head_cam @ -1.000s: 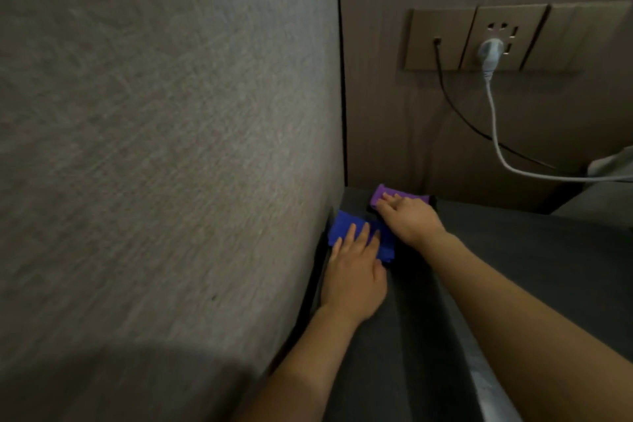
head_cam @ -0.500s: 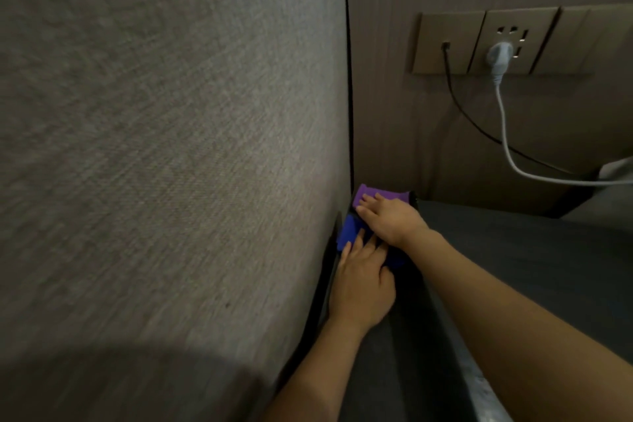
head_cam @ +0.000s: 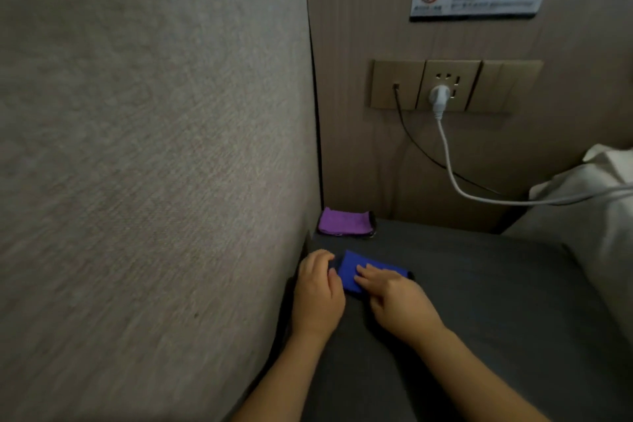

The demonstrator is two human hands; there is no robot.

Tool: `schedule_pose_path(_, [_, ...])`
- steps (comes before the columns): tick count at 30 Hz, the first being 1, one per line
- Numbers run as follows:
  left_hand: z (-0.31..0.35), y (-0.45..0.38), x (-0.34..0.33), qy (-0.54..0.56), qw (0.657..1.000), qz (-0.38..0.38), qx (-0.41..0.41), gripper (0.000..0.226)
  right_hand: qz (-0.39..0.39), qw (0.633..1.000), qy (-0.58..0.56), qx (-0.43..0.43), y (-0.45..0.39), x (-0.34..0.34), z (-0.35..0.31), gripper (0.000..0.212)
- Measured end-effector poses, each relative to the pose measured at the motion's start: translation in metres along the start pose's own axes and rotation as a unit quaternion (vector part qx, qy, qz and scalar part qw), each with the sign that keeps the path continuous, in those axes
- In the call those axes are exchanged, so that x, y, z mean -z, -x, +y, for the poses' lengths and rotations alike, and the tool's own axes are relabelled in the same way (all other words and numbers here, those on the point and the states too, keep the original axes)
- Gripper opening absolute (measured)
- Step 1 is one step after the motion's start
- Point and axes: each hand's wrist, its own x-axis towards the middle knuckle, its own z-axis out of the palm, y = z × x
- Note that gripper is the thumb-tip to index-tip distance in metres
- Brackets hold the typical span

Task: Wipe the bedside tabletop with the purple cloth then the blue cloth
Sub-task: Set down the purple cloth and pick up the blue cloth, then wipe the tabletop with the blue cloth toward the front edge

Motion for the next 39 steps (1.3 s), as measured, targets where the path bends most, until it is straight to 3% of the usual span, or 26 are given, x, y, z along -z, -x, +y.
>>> schedule_pose_path(5, [0.003, -0.003, -0.006, -0.202, 0.963, -0.169, -0.061, 0.055, -0.009, 0.995, 0.064, -0.071, 0.022, 0.029, 0.041, 0.052])
schedule_pose_path(10, [0.013, -0.027, -0.005, -0.251, 0.94, -0.216, -0.087, 0.059, 0.06, 0.978, 0.084, -0.179, 0.01, 0.036, 0.045, 0.051])
schedule_pose_path(16, [0.0, -0.028, -0.018, -0.21, 0.955, -0.193, -0.086, 0.056, 0.057, 0.971, 0.09, -0.215, 0.006, -0.006, 0.025, 0.057])
schedule_pose_path(27, [-0.002, -0.027, -0.02, -0.202, 0.961, -0.162, -0.098, 0.06, 0.042, 0.987, 0.083, -0.134, -0.061, 0.018, 0.063, 0.051])
schedule_pose_path(33, [-0.005, -0.028, -0.022, -0.199, 0.961, -0.162, -0.104, 0.055, 0.036, 0.991, 0.088, -0.089, -0.051, 0.021, 0.068, 0.052])
schedule_pose_path(39, [-0.002, -0.027, -0.021, -0.192, 0.963, -0.16, -0.103, 0.054, 0.044, 0.985, 0.054, -0.155, -0.002, 0.037, 0.112, 0.05])
